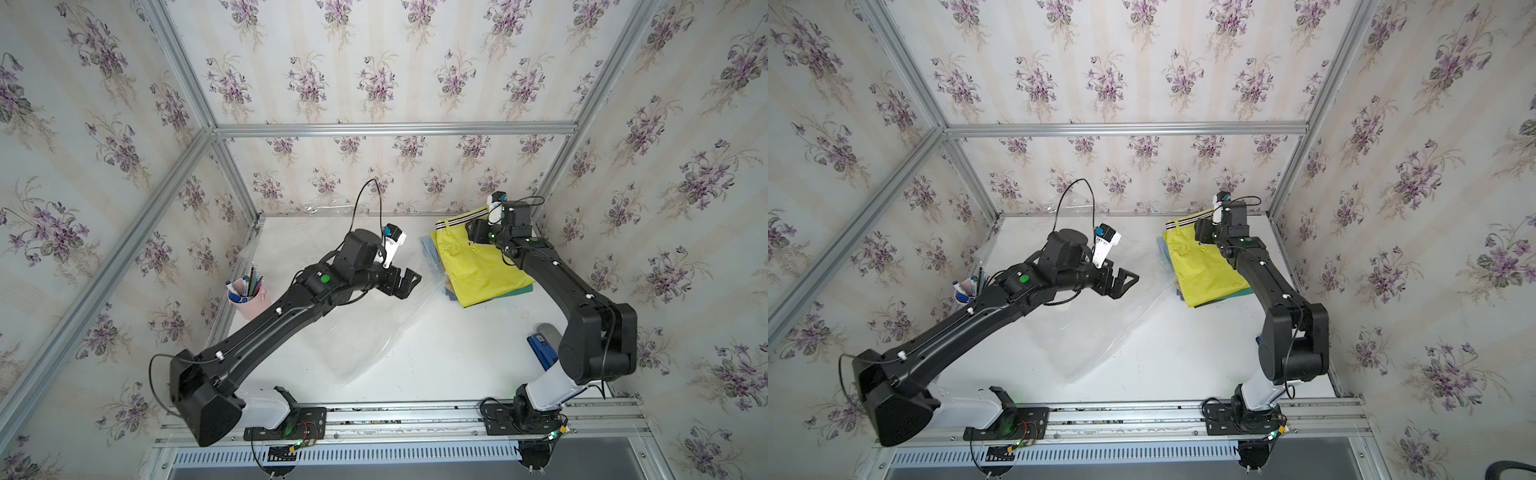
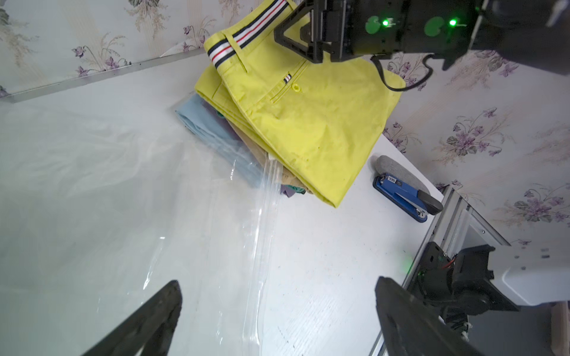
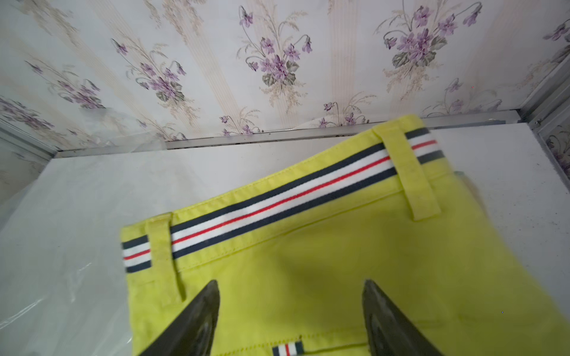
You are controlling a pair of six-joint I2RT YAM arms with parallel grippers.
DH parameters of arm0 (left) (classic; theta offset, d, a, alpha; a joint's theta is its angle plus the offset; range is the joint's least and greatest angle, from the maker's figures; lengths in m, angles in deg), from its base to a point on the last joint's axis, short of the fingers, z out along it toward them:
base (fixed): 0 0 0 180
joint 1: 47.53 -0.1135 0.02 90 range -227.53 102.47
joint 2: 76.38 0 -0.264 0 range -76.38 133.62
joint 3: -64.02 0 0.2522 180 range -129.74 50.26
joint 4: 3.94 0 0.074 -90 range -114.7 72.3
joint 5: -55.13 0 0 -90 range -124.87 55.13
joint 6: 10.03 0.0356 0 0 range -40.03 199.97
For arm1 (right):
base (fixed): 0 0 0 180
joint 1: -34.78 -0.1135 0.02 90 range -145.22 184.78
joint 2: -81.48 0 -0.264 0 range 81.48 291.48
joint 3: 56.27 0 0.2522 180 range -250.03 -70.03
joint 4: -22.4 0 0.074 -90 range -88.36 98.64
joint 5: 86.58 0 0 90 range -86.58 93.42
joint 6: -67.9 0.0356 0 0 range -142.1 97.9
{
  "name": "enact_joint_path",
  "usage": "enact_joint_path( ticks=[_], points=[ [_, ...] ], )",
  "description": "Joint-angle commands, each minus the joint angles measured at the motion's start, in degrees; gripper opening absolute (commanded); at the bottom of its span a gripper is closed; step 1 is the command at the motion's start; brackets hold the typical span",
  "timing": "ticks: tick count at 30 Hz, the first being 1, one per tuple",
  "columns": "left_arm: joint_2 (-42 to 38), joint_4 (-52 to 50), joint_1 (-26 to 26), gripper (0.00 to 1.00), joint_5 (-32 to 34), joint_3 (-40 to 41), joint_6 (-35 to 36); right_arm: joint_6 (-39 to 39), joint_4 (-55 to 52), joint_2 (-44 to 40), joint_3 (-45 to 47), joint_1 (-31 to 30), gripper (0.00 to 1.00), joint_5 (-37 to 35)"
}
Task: Take the trousers out of the vacuum bag
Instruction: Place the trousers at the center of the board.
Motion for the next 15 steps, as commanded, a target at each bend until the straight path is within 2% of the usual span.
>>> enact_joint_path(
  ticks=[1,8,15],
  points=[
    [-4.16,1.55,0.02,1.00,2.88,4.66,-1.00,-2.19,2.10,4.39,-2.10,-0.24,0.77,-4.67],
    [-10.98,0.02,0.20,1.00,4.79,12.05,-3.20,-2.83,2.73,13.04,-6.22,-0.38,0.80,-12.84],
    [-13.12,0.96,0.31,1.00,5.09,16.89,-5.37,-3.54,3.83,18.91,-7.95,-0.33,0.80,-12.39]
  ],
)
